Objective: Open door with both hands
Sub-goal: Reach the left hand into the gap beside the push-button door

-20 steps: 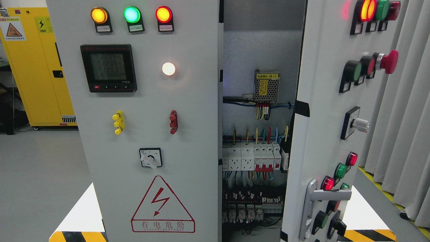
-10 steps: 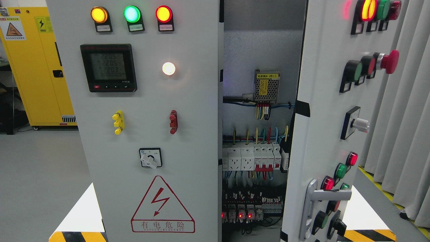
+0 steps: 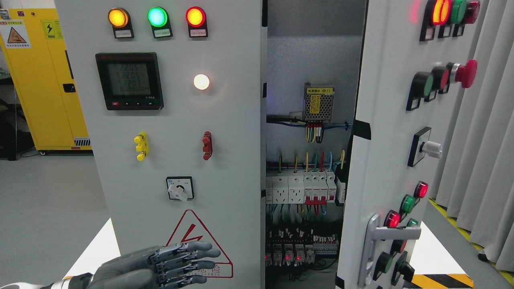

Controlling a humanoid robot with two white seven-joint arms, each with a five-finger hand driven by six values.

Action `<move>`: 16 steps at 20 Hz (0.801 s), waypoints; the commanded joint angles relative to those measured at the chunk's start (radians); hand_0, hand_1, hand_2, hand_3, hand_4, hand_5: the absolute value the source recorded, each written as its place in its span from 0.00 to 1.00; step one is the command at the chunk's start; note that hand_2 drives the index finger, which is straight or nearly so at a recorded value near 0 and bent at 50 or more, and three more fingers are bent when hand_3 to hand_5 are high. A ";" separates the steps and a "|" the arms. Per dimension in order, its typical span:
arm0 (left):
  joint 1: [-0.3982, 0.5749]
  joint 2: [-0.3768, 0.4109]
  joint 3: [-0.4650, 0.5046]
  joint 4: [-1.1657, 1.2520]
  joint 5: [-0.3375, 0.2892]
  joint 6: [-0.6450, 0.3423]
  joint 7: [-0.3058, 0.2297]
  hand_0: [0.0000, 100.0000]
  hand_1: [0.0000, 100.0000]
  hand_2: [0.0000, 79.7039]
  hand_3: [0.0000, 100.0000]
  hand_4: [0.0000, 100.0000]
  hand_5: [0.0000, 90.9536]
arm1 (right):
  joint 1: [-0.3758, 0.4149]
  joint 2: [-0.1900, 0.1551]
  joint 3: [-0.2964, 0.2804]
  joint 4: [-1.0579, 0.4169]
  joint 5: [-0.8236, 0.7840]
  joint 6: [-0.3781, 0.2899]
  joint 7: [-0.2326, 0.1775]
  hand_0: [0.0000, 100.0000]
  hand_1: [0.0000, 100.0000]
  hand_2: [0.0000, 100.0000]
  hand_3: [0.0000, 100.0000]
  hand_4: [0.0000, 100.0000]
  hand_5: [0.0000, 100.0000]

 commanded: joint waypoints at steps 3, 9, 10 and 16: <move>-0.266 -0.188 -0.148 0.067 0.016 0.038 0.070 0.12 0.56 0.00 0.00 0.00 0.00 | 0.035 -0.023 0.000 -0.004 0.000 0.000 0.063 0.00 0.50 0.04 0.00 0.00 0.00; -0.409 -0.237 -0.231 0.133 0.018 0.050 0.072 0.12 0.56 0.00 0.00 0.00 0.00 | 0.035 -0.016 0.008 -0.005 0.002 -0.001 0.046 0.00 0.50 0.04 0.00 0.00 0.00; -0.436 -0.252 -0.244 0.153 0.021 0.050 0.074 0.12 0.56 0.00 0.00 0.00 0.00 | 0.035 -0.016 0.007 -0.004 0.002 0.000 0.045 0.00 0.50 0.04 0.00 0.00 0.00; -0.538 -0.409 -0.287 0.297 0.012 0.078 0.074 0.12 0.56 0.00 0.00 0.00 0.00 | 0.034 -0.017 -0.003 -0.005 0.002 0.000 -0.168 0.00 0.50 0.04 0.00 0.00 0.00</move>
